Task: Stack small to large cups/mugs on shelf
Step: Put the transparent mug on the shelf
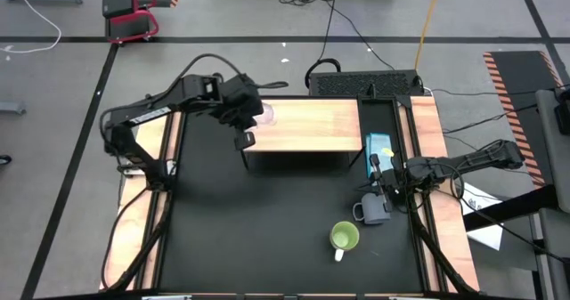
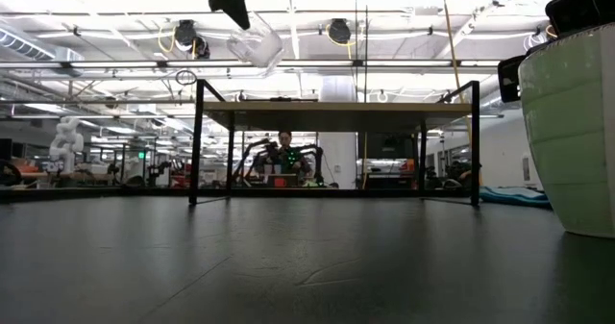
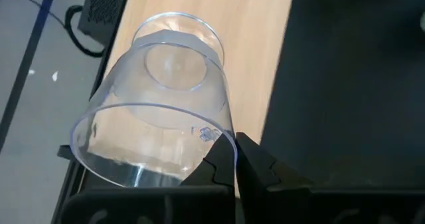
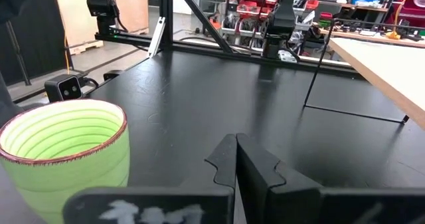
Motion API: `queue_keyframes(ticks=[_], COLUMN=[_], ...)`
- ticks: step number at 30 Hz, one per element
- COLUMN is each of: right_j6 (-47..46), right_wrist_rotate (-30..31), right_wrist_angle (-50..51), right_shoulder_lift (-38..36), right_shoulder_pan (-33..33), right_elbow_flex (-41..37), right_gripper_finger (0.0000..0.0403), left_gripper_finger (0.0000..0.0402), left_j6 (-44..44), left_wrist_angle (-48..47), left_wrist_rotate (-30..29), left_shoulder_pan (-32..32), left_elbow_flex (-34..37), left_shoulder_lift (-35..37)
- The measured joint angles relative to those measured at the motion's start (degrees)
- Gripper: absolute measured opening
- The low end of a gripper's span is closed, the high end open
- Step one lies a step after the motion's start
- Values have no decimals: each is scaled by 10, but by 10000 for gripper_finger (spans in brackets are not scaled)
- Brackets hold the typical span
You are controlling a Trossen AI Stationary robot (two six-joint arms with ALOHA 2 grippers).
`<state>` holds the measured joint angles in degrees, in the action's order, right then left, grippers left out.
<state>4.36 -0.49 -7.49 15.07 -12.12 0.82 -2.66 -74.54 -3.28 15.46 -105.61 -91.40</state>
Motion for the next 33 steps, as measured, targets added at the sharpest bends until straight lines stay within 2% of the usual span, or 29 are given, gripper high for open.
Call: queue_keyframes(ticks=[15, 28, 33], right_j6=[0, 7, 9], right_wrist_rotate=[0, 0, 0], right_wrist_angle=[9, 9, 4], right_shoulder_lift=[3, 26, 26], right_shoulder_pan=[0, 0, 0], right_elbow_flex=[0, 0, 0], right_gripper_finger=[0, 0, 0], left_gripper_finger=[1, 1, 1], left_j6=[30, 63, 62], left_wrist_angle=[-153, -155, -155], left_wrist_rotate=[9, 63, 49], left_shoulder_pan=[25, 32, 32], left_elbow_flex=[-128, -132, -132], left_shoulder_lift=[-128, -132, -132])
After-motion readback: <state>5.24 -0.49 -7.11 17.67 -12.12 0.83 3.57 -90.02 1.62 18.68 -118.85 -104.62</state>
